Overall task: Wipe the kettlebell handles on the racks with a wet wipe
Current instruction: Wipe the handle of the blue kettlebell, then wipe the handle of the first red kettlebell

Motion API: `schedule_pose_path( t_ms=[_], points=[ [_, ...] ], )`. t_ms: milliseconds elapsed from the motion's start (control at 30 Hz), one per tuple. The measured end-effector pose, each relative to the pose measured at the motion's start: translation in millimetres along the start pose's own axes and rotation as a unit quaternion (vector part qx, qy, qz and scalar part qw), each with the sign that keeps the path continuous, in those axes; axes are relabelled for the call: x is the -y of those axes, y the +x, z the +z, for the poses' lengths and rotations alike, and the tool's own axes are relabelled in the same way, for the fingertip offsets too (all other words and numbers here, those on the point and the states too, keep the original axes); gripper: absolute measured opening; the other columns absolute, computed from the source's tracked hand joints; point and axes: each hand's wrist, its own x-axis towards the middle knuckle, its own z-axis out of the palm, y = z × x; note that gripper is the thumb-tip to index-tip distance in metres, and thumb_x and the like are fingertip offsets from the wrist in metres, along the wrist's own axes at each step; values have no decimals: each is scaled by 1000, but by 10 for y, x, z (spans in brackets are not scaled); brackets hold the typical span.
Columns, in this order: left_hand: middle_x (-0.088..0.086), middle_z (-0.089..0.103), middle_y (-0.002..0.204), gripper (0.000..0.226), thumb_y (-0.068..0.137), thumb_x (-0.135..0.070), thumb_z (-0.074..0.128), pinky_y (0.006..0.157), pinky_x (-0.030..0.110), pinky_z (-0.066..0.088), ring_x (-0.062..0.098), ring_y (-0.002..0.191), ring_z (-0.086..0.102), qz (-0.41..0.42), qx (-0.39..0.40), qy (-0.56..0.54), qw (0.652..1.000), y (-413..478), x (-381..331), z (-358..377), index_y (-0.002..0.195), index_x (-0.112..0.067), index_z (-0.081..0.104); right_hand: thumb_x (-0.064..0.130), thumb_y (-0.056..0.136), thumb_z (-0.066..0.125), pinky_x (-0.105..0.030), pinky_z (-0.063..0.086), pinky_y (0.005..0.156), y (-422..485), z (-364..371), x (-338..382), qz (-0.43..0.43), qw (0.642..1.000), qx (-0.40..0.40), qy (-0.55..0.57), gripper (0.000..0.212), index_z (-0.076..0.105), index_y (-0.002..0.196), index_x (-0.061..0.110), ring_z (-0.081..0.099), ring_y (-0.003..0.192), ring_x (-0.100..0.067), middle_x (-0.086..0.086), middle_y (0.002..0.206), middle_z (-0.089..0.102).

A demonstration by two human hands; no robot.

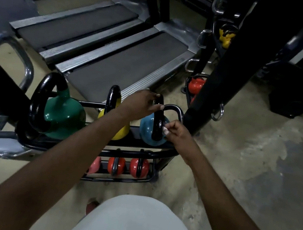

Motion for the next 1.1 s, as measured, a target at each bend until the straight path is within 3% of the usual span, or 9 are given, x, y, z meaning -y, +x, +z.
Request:
schedule_pose_path(
  t_ms=[67, 167, 267, 433, 567, 667, 833, 933, 1100],
  points=[
    [6, 66, 115, 53, 92, -55, 55, 84, 29, 46, 23, 110, 60, -7, -8, -19, 1000, -8, -9, 0, 127, -16, 63, 4, 88, 68, -32, 54, 94, -219, 36, -87, -37, 995, -90, 2, 11, 65, 92, 13, 68, 101, -11, 0, 104, 73],
    [4, 66, 110, 56, 86, -62, 52, 81, 38, 53, 22, 99, 62, -23, -1, -40, 999, -5, 10, 0, 123, -20, 61, 6, 82, 76, -25, 53, 91, -425, 254, -170, -127, 977, -160, -63, 13, 73, 90, 16, 68, 99, -9, 4, 98, 72],
    [3, 67, 111, 56, 86, -62, 54, 81, 40, 55, 22, 98, 63, -30, 16, -43, 999, -2, 27, -6, 124, -22, 58, 14, 80, 79, -13, 47, 83, -396, 439, -159, -212, 933, -234, -171, 15, 73, 91, 22, 61, 97, -5, 5, 102, 61],
    [6, 66, 119, 59, 89, -57, 58, 85, 38, 53, 22, 104, 62, -43, 12, -63, 997, -27, -7, 35, 133, -17, 54, 12, 82, 76, -14, 45, 73, -253, 573, -134, -270, 867, -280, -313, 19, 73, 100, 18, 53, 89, -7, 1, 99, 54],
    [7, 49, 146, 61, 98, -50, 48, 104, 33, 41, 21, 132, 48, -43, -20, -121, 992, -260, -43, 239, 147, -14, 41, 6, 83, 70, -16, 45, 67, -424, 634, -365, -207, 886, -287, -299, 15, 70, 91, 18, 54, 83, -3, 8, 96, 51],
    [9, 48, 146, 53, 100, -38, 46, 108, 34, 41, 22, 133, 46, -32, -40, -189, 981, -538, -60, 324, 145, -11, 44, 6, 87, 65, -30, 54, 73, -514, 729, -391, -175, 901, -309, -250, 13, 67, 95, 16, 62, 86, -9, 4, 98, 60],
    [8, 50, 137, 40, 90, 0, 51, 102, 27, 44, 18, 128, 48, -14, -61, -260, 964, -1135, 0, 386, 127, -10, 61, 16, 88, 71, -15, 52, 77, -680, 1003, -409, -79, 940, -311, -116, 38, 56, 122, 24, 66, 95, -1, 7, 104, 69],
    [8, 51, 134, 40, 87, -3, 47, 102, 34, 48, 19, 129, 50, -4, -44, -278, 959, -1514, 79, 488, 124, -11, 63, 16, 89, 70, -17, 51, 84, -859, 1175, -587, -78, 941, -300, -136, 27, 67, 115, 22, 64, 96, -1, 5, 105, 66],
    [8, 48, 138, 39, 85, -13, 56, 94, 34, 50, 22, 124, 53, -39, 19, -197, 979, -2214, 418, 527, 123, -15, 63, 11, 85, 72, -12, 47, 84, -1138, 1500, -858, -115, 943, -246, -193, 21, 71, 105, 15, 61, 95, -5, 1, 104, 64]
  ],
)
